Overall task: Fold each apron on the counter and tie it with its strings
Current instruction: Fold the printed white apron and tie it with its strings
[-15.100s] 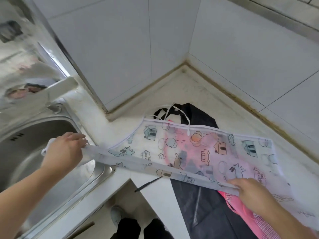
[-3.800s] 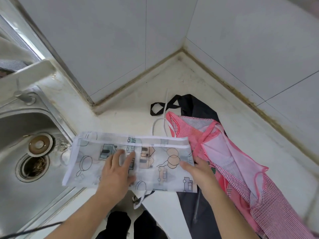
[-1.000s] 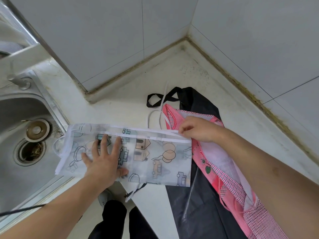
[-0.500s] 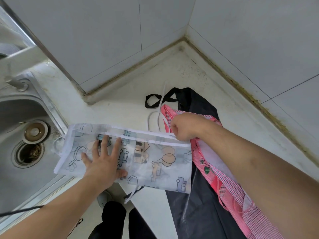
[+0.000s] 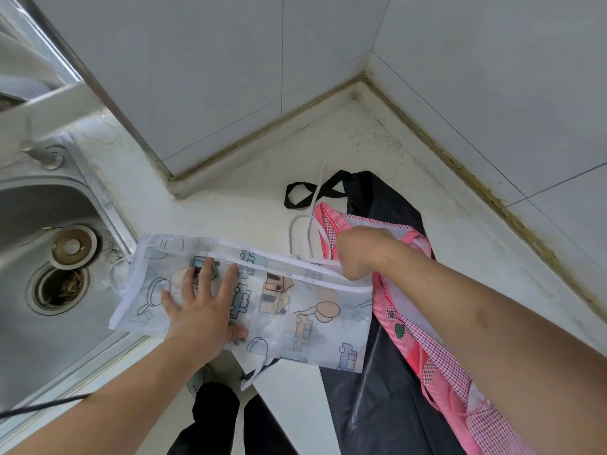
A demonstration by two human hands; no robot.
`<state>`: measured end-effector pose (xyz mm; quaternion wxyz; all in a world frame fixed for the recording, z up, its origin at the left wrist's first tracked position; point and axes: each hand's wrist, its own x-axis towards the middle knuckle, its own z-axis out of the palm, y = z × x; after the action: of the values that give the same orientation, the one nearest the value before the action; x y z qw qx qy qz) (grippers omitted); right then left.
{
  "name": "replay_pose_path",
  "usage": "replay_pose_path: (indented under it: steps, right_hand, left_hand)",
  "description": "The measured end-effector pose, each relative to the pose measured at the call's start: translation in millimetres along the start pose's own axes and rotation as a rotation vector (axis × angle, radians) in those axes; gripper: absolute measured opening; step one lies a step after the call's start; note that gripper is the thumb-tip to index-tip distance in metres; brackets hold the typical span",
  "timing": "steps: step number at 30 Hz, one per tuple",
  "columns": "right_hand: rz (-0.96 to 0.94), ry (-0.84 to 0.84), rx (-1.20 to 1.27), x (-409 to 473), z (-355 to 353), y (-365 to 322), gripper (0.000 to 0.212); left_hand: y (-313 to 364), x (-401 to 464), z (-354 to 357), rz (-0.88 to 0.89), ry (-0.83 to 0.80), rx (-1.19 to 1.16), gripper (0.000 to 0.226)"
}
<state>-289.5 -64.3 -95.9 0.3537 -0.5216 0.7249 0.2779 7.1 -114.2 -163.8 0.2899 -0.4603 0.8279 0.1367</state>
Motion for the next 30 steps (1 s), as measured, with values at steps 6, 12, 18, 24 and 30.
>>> replay_pose_path:
  steps: [6, 12, 18, 24, 30]
  right_hand:
    - [0.08, -0.18, 0.024, -2.7, -5.6, 13.8, 0.02]
    - [0.222, -0.335, 0.453, 3.0, 0.6, 27.0, 0.014]
    - [0.206, -0.112, 0.967, -5.5, 21.4, 41.3, 0.039]
    - [-0.05, 0.16, 0.879, -20.8, 51.2, 38.0, 0.014]
    - [0.098, 0.268, 0.66, -18.7, 72.0, 41.4, 0.024]
  left_hand:
    - [-1.6, -0.6, -0.3, 0.025, 0.009, -0.001, 0.121]
    - [-2.8, -1.0, 0.3, 0.031, 0.023, -0.004, 0.121]
    - [-3.2, -0.8, 0.2, 0.03, 0.024, -0.004, 0.122]
    - [-3.0, 0.0, -0.7, 0.028, 0.008, -0.013, 0.122]
    - [-4.6, -1.1, -3.7, 0.04, -0.014, -0.045, 0.123]
